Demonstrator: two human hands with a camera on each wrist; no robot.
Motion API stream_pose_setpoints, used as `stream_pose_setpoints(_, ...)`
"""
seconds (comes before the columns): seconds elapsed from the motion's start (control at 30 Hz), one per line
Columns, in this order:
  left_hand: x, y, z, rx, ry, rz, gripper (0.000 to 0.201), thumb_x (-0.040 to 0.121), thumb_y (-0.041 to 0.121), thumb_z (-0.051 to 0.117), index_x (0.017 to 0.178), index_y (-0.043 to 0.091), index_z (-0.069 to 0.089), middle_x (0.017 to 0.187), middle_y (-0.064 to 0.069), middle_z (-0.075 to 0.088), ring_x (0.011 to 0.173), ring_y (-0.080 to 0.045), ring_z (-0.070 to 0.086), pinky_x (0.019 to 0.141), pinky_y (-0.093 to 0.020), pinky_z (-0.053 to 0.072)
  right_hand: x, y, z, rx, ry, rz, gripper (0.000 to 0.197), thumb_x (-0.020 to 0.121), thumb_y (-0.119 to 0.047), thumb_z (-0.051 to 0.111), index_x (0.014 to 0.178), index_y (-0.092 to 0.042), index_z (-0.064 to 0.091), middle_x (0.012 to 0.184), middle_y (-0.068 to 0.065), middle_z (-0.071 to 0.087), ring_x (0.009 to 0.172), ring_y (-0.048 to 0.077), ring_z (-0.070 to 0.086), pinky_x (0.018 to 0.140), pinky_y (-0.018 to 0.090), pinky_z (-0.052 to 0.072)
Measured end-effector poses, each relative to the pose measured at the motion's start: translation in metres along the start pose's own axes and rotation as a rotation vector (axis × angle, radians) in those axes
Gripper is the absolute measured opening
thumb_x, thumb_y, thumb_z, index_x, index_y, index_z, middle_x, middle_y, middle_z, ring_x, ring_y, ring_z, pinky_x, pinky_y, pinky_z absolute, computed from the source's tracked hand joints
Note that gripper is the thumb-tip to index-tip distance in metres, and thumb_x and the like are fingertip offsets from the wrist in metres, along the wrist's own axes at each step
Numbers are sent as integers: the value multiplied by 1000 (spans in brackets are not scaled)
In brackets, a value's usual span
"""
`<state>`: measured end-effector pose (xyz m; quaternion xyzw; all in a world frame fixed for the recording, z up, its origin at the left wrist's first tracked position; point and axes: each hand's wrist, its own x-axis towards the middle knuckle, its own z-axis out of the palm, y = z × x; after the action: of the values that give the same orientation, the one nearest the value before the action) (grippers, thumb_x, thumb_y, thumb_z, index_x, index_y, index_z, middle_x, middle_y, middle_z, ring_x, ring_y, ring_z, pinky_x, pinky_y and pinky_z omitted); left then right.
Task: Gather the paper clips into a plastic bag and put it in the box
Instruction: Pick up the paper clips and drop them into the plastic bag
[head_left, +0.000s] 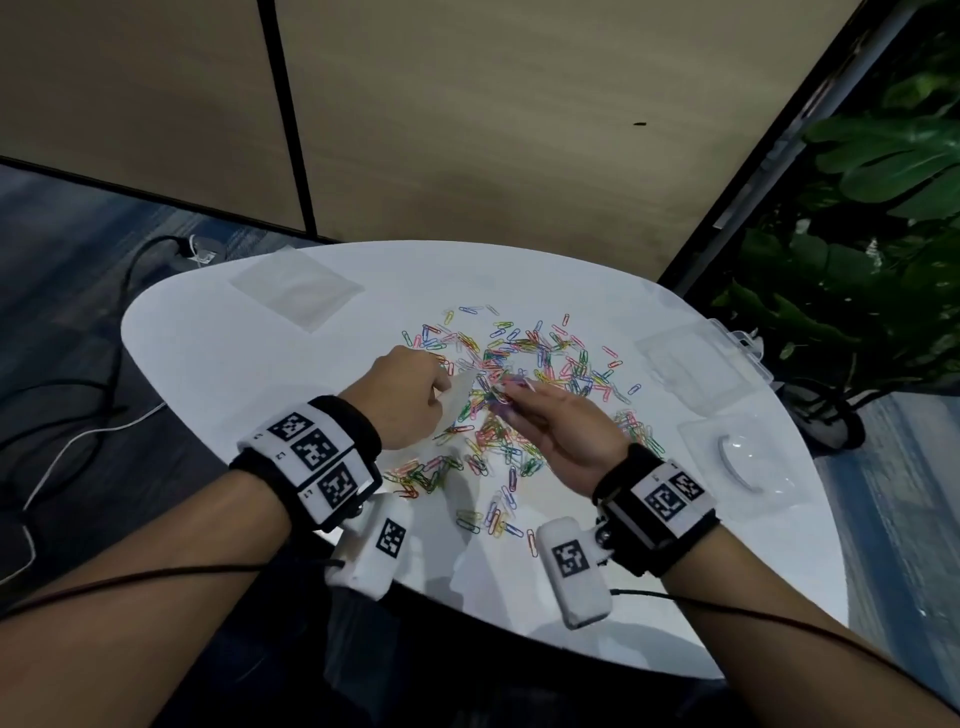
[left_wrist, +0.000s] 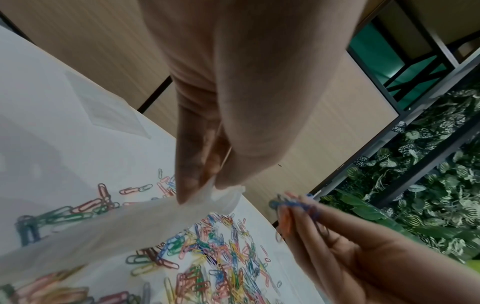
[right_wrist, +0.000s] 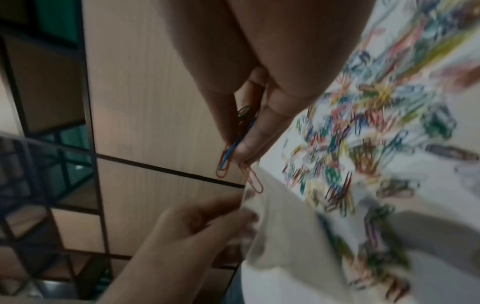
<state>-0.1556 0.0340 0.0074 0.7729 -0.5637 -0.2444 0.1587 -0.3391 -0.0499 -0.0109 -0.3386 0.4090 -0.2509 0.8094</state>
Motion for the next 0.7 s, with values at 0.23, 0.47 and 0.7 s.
stream_pose_setpoints(0.23,4,23,22,-56,33,43,24,90,11,52,98,12,74,92,-11,70,93,-31,66,73,-27,45,7,18,17,166,124,47,18,94,1,59,109,9,62,100,18,68,84,22,73,69,23,60)
stream_pose_setpoints(0.47,2,38,37,-56,10,52,31,85,-1,52,59,16,54,60,-3,49,67,-29,55,55,-26,35,11,30,16,-318,170,39,21,88,14,49,98,8,66,91,19,69,81,25,68,72,31,59)
stream_pose_setpoints(0.7,4,37,33,-70,40,87,23,87,1,54,83,9,75,75,-10,67,73,-25,61,64,-30,49,16,23,13,-1220,212,-274,15,85,-8,65,77,-16,75,66,-2,62,61,11,55,59,19,42)
